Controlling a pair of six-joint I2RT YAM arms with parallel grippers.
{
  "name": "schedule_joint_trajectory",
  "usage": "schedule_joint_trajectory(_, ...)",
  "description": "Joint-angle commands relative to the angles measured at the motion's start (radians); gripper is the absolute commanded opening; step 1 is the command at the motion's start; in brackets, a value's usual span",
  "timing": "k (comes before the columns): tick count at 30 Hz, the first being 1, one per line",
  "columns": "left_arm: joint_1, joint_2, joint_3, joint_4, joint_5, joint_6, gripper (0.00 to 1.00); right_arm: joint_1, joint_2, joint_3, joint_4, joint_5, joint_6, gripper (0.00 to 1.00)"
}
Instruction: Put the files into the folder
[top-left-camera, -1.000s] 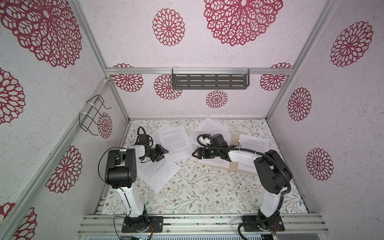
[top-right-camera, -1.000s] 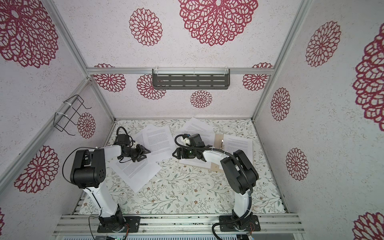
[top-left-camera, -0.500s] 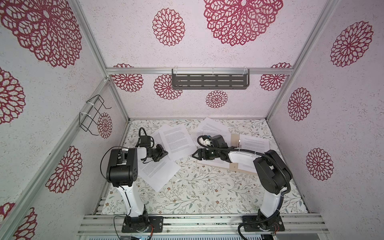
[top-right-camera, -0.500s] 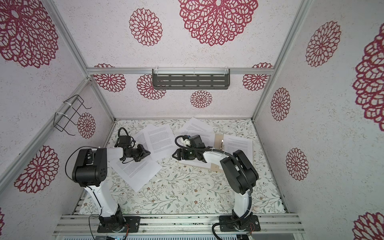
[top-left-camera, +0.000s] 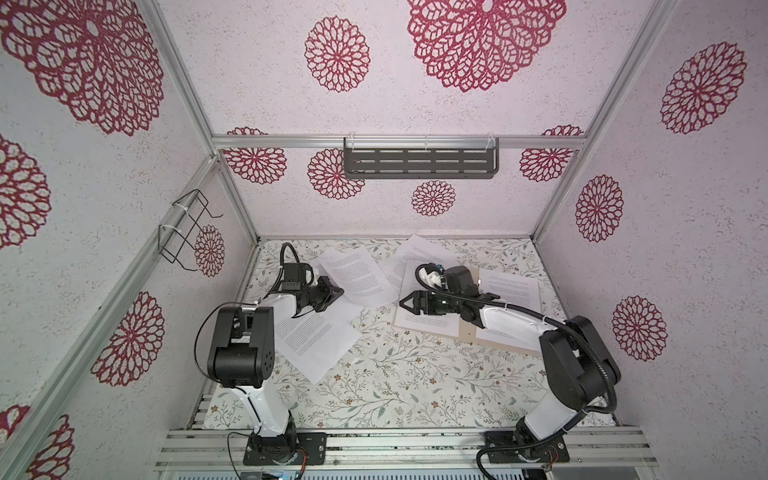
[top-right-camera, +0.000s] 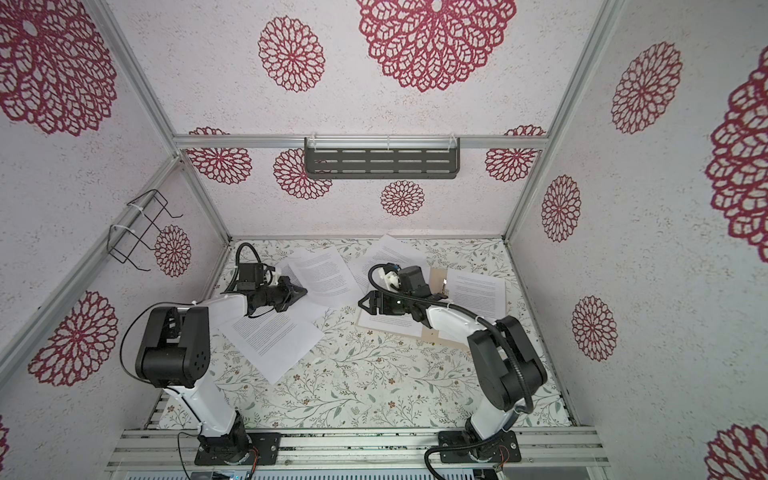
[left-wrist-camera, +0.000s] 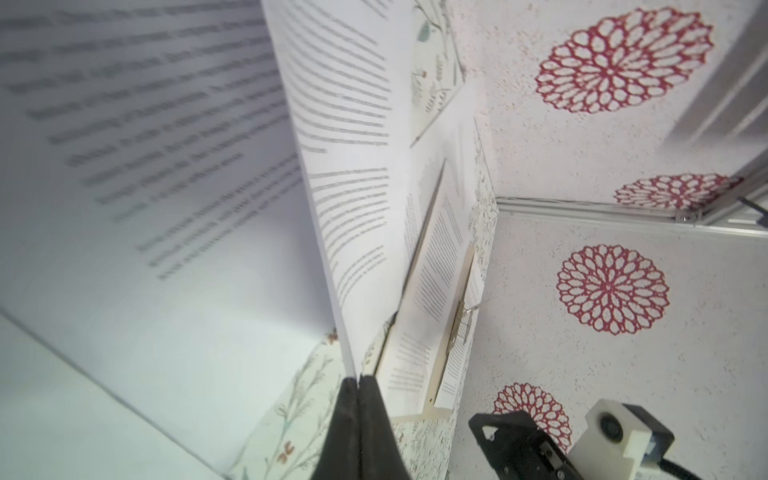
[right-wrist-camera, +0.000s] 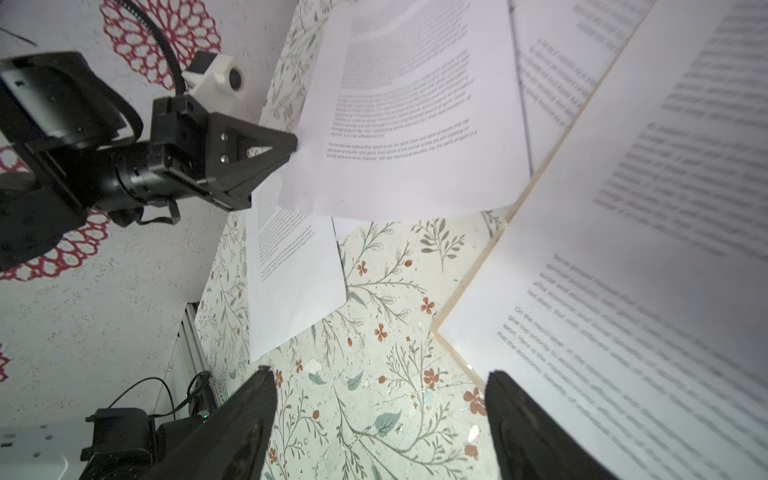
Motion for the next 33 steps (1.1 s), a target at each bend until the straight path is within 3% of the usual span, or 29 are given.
schedule_joint_trajectory(1, -0.088, -0.088, 0.073, -0.102, -0.038, 0.059, 0.0, -0.066, -0.09, -0.032, -0.039, 0.034, -0.012, 0.84)
schedule_joint_trajectory(12, -0.365, -0.147, 0.342, -0.29, -0.155, 0.15, 0.0, -0.316, -0.326, -0.158, -0.12, 0.114, 0.015, 0.9)
schedule_joint_trajectory(21, -0.609, -0.003, 0.603, -0.302, -0.135, 0.14, 0.0, -0.508, -0.451, -0.217, -0.197, 0.183, 0.041, 0.92)
schedule_joint_trajectory(25, -0.706, 0.086, 0.733, -0.302, -0.118, 0.127, 0.0, -0.584, -0.491, -0.246, -0.197, 0.158, 0.047, 0.94)
schedule_joint_trajectory(28, -0.717, 0.132, 0.758, -0.309, -0.125, 0.099, 0.0, -0.586, -0.461, -0.251, -0.193, 0.11, 0.037, 0.93)
schedule_joint_trajectory(31, -0.648, 0.094, 0.659, -0.334, -0.159, 0.093, 0.02, -0.561, -0.473, -0.295, -0.153, 0.094, 0.045, 0.92)
schedule_joint_trajectory(33, -0.583, 0.015, 0.536, -0.336, -0.218, 0.11, 0.21, -0.492, -0.476, -0.298, -0.156, 0.116, 0.019, 0.92)
